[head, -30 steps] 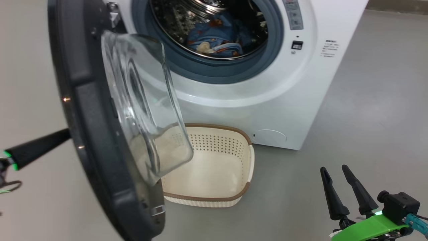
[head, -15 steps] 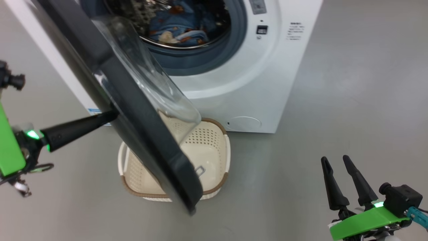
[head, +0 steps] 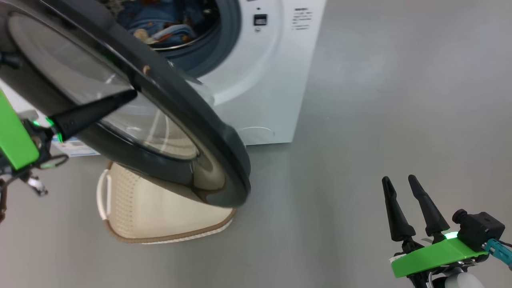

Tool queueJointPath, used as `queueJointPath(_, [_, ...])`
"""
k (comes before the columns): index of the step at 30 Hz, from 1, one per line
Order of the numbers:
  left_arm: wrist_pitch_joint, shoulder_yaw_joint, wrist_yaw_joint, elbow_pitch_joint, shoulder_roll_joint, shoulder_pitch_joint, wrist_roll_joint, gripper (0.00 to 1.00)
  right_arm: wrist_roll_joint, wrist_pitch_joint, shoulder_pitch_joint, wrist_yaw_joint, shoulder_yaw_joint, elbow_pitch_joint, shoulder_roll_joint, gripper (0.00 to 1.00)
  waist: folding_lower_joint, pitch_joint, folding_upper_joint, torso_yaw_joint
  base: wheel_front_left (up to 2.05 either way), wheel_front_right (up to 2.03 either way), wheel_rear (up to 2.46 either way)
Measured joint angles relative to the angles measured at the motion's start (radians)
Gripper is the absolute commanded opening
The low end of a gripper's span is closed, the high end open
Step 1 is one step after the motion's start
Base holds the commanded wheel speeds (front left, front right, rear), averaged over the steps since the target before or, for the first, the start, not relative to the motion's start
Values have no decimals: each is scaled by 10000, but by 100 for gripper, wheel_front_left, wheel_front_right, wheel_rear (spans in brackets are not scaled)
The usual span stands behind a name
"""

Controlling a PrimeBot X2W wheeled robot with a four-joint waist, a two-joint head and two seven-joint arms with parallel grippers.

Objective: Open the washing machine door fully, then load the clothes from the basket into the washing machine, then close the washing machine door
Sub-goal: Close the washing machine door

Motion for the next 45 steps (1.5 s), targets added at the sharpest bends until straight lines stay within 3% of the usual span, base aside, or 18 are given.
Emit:
queueJointPath(11, [-955, 23, -88, 1258, -422, -990, 685, 0, 0, 0, -84, 0, -8, -8, 100, 100, 0, 259, 0, -732, 0, 0, 0])
queueJointPath(21, [-1164, 0, -125, 1402, -401, -782, 713, 0, 0, 0, -83, 0, -42, -2, 54, 100, 0, 57, 0, -399, 0, 0, 0])
queueJointPath(22, [-1220, 15, -125, 1342, -368, -639, 713, 6, 0, 0, -82, 0, -42, -2, 31, 100, 0, 32, 0, -342, 0, 0, 0])
queueJointPath(26, [-1519, 171, -125, 1034, -198, 201, 713, 48, -2, 0, -77, 0, -44, 0, -75, 100, 0, -84, 0, -97, 0, 0, 0])
queueJointPath(27, [-1628, 234, -125, 993, -174, 437, 713, 48, -2, 0, -73, 0, -44, 2, -104, 100, 0, -119, 0, -34, 0, 0, 0])
queueJointPath(28, [-1724, 276, -125, 953, -134, 672, 715, 62, -2, 0, -66, 0, -44, 2, -134, 100, 0, -152, 0, 30, 0, 0, 0])
queueJointPath(29, [-1850, 349, -125, 909, -117, 915, 715, 88, -2, 0, -53, 0, -44, 4, -169, 100, 0, -185, 0, 96, 0, 0, 0])
queueJointPath(30, [-2033, 428, -125, 880, -119, 1139, 715, 100, -2, 0, -35, 0, -50, 6, -196, 100, 0, -219, 0, 161, 0, 0, 0])
queueJointPath(45, [-4796, 650, -125, 1078, -17, 3874, 1352, 100, -2, 0, 115, 0, -263, 8, -531, 100, 0, -596, 0, 623, 0, 0, 0])
